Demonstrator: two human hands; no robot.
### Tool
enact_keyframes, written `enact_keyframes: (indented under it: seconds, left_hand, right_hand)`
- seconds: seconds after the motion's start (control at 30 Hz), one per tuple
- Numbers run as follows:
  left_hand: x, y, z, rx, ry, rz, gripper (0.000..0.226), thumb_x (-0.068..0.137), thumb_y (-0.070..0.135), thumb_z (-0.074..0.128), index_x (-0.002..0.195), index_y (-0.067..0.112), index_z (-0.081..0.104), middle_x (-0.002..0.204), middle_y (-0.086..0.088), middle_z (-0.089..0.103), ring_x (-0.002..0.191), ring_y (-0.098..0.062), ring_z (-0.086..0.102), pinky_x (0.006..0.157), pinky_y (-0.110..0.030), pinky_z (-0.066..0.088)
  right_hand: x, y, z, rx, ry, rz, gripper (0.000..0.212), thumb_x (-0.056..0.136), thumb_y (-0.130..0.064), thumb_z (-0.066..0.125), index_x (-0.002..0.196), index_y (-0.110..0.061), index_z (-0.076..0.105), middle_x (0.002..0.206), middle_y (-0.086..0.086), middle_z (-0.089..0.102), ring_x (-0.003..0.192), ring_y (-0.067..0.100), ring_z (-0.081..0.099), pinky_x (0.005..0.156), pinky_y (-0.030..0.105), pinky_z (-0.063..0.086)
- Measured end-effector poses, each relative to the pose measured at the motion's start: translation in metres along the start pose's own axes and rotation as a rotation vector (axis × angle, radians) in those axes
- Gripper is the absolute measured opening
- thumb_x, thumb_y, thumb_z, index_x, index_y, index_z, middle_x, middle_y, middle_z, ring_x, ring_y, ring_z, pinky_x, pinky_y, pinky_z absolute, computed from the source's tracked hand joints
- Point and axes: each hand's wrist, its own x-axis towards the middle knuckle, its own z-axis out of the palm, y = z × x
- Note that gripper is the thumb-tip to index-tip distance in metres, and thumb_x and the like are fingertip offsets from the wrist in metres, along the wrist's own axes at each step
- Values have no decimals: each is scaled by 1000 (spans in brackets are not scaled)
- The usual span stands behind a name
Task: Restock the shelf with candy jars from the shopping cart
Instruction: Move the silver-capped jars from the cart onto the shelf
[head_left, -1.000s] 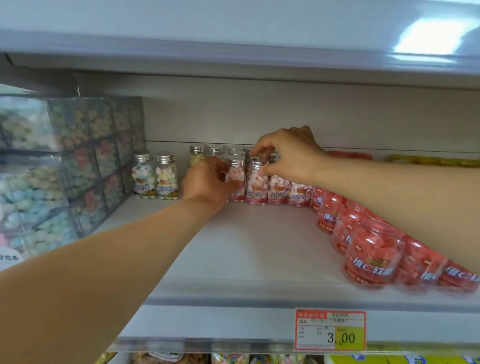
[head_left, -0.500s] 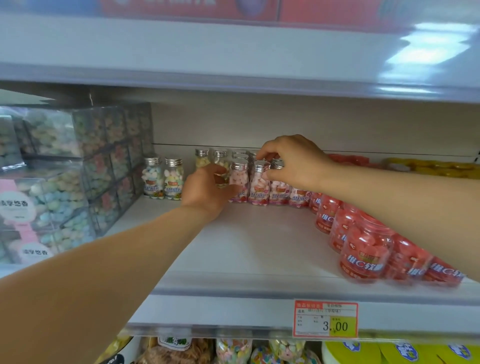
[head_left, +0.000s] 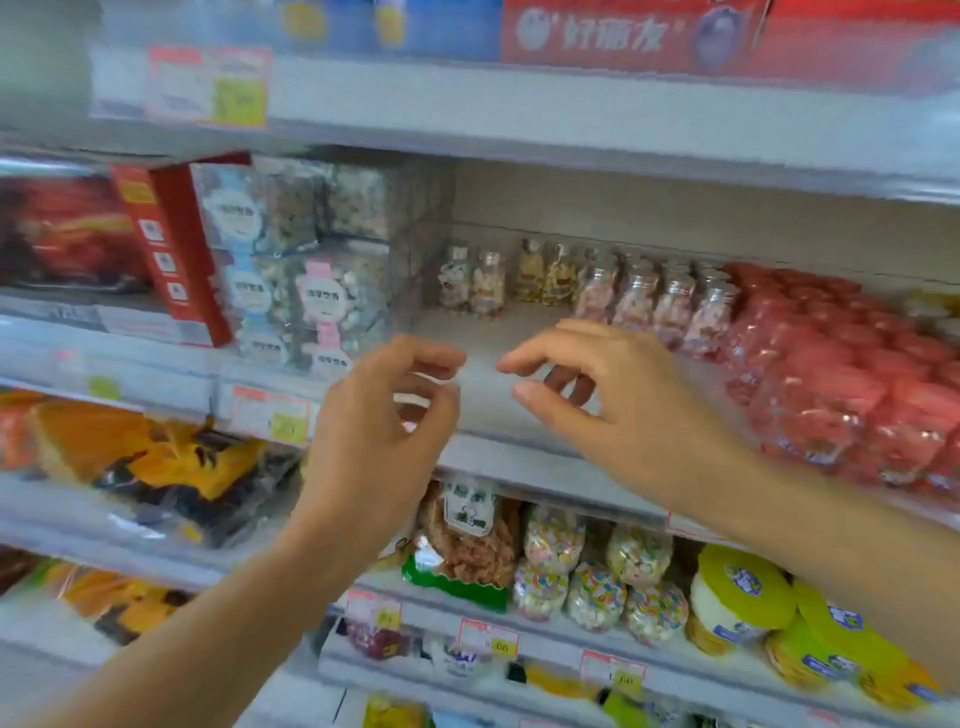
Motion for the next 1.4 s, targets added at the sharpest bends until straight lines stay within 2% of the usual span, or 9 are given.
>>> enact_keyframes:
  seconds: [0.13,0.23,0.33,0.5,0.67,0.8,0.9,1.07,1.4]
  left_hand:
    - [-83,-47,-44,53,23,-125,27,89,9,62,86,35,64,80,14,67,70,-9,63,58,-18,47]
    - [-154,-112,-65,183,-41,-380,14,78,33,55,85,44,63,71,5,68,66,-15,63,63,-35,53]
    - [-225,-177,-78,315,-193,-652,17,79,28,58,76,45,61,73,7,68,69,-14,64,67,-32,51]
    - [-311,-250,-73,450,-492,-946,20,92,18,52,105,27,64,96,8,66,88,-14,63,73,-23,44]
    - [-334,-303,-56,464,-615,-997,27,93,20,54,119,20,57,118,-1,61,104,-18,58,81,-25,45]
    - [-339,-336,-40,517,-695,-1014,38,93,21,54,130,19,49,130,-4,56,114,-21,54,89,-28,44]
    - [-345,-358,-30,533,-734,-1021,46,93,19,54,137,18,43,137,-3,50,119,-22,51,89,-29,43]
    - [-356,-394,-11,568,-813,-972,62,90,18,55,147,18,31,152,-3,36,139,-24,31,112,-37,31]
    - [-366,-419,2,637,-855,-886,63,90,16,57,147,25,32,146,0,33,131,-24,34,102,-37,42]
  right_hand:
    - [-41,-53,72,235,-184,-14,19,91,-31,58,103,-23,71,83,-18,63,70,-3,56,64,14,42]
    - [-82,-67,149,312,-403,75,20,91,-31,57,103,-24,71,83,-11,67,71,4,60,64,22,46]
    - [-129,-66,224,306,-645,192,16,90,-23,61,101,-24,72,85,-6,70,74,8,61,68,28,49]
    - [-188,-48,318,194,-854,354,17,89,-22,58,102,-22,69,87,-2,70,85,20,64,75,37,51]
    - [-216,-21,380,-77,-1075,361,32,93,-20,53,125,-20,54,121,5,61,114,29,55,86,37,47]
    - [-233,-7,413,-181,-1244,348,24,93,-10,48,117,-13,50,123,8,56,114,30,52,82,34,44]
    - [-243,-3,432,-179,-1248,363,23,95,-13,48,118,-13,49,124,8,54,115,29,51,81,33,42]
    - [-255,0,460,-229,-1222,339,38,95,-18,50,133,-12,43,133,8,50,123,28,45,92,34,40]
    - [-258,5,474,-620,-1348,20,42,90,-9,55,131,-8,45,131,10,49,125,28,40,107,37,25]
